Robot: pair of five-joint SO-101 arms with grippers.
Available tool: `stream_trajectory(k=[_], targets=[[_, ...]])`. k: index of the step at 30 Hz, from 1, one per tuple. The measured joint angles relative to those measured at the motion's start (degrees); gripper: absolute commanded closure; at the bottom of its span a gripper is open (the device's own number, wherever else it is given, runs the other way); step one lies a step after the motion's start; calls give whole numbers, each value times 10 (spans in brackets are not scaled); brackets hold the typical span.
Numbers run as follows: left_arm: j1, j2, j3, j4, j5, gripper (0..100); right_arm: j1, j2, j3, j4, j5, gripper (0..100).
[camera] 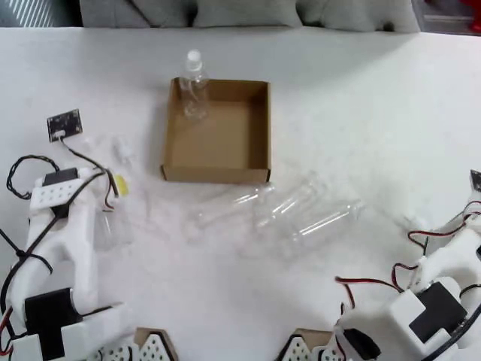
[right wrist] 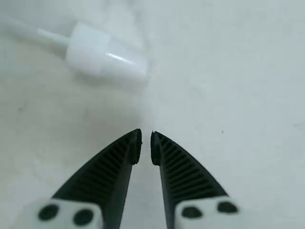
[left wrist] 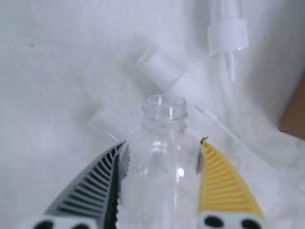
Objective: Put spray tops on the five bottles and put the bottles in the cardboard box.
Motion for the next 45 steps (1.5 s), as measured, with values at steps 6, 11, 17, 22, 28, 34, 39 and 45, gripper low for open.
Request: stream_trajectory(k=[6,11,17,22,28,34,39,45], targets=[[0,0,0,0,0,980,0,23,22,-92,-40,982],[0,0,0,0,0,980,-4,99,-27,-98,-62,982],[0,0,0,0,0,980,-10,178,-147,-40,-110,982],[0,0,0,0,0,980,-23,202,-255,16,-122,982],[0,0,0,0,0,980,-60,228,-287,22,-145,982],[0,0,0,0,0,980,-86,244,-288,18,-147,982],[0,0,0,0,0,980,-80,245,-322,48,-147,982],[0,0,0,0,0,980,-80,245,-340,131,-149,982]])
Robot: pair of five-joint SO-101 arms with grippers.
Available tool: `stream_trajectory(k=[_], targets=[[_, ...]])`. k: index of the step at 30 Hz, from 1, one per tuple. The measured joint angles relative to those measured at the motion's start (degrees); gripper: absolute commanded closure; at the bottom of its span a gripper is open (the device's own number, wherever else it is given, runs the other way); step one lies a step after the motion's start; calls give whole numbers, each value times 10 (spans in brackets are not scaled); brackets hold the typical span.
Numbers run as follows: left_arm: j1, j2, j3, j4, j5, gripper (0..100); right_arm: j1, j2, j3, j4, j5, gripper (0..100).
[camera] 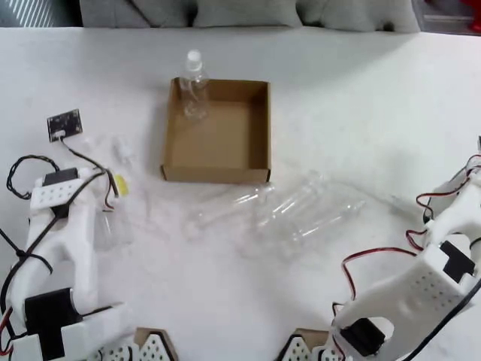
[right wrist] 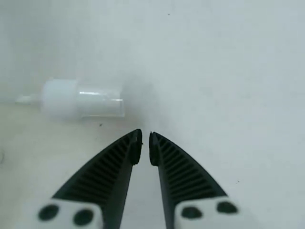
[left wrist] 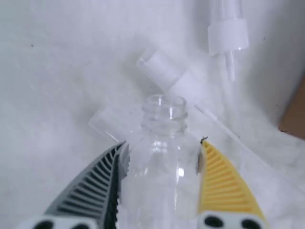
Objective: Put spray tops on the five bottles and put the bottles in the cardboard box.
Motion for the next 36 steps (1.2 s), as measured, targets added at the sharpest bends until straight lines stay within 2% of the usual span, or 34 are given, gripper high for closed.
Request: stream_trajectory(k=[8,21,32,36], targets=[[0,0,0,0,0,980,-16,11,0,1,-35,982],[0,0,0,0,0,980,-41,52,-4,-129,-94,982],[0,0,0,0,0,980,-95,105,-126,-140,-108,982],[0,0,0,0,0,980,-112,124,-164,-139,-135,982]])
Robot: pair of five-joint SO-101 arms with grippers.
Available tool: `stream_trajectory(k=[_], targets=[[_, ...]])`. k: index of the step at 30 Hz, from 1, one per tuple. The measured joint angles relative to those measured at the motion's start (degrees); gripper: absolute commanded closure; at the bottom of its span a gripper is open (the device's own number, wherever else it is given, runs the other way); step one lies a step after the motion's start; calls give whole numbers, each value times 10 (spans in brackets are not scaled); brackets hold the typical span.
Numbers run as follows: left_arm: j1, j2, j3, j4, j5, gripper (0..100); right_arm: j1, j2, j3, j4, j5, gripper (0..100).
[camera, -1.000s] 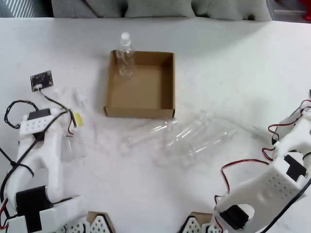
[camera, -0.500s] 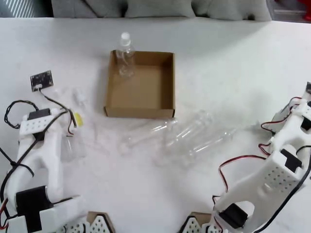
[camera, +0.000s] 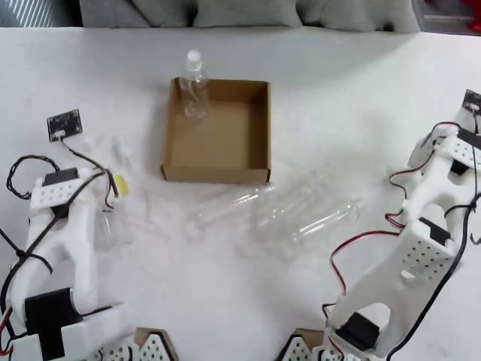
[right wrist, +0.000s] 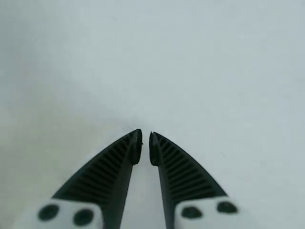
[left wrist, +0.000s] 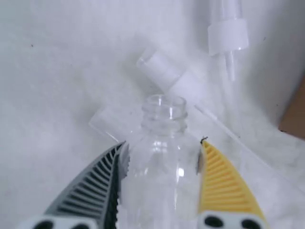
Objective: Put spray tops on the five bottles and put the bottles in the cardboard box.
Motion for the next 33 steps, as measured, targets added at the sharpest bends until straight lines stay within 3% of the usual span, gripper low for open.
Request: stream_trajectory(k=[4,15,20,33], targets=[[0,0,0,0,0,980,-8,9,-52,40,-11,982],[0,0,0,0,-18,980,-23,8,-153,287,-119,968],[0,0,0,0,-21,980,-31,8,-153,295,-184,884],[0,0,0,0,-21,980,-41,70,-154,203,-300,878]])
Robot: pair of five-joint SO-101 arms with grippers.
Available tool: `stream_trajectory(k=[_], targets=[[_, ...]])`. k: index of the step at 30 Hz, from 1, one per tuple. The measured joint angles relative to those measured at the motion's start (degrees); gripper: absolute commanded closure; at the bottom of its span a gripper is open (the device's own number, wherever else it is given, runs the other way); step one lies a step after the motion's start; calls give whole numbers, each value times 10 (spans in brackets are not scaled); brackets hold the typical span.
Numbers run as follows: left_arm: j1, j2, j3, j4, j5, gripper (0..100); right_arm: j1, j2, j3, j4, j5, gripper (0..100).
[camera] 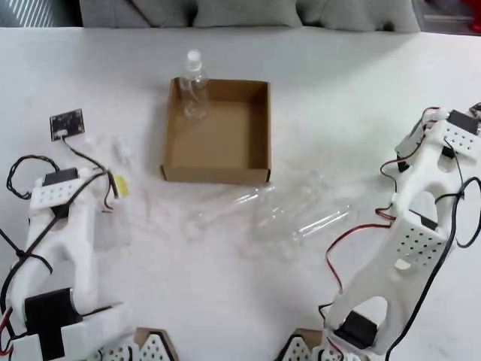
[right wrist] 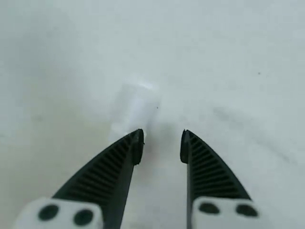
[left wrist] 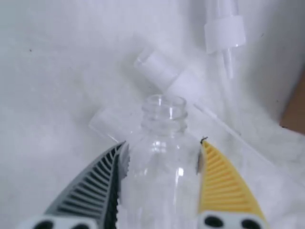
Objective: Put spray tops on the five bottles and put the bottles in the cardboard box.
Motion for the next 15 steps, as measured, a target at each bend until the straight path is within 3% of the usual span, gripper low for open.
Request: stream_trajectory(k=[15], targets=[[0,0,0,0,0,980,-19,7,-86,8,-32,878]])
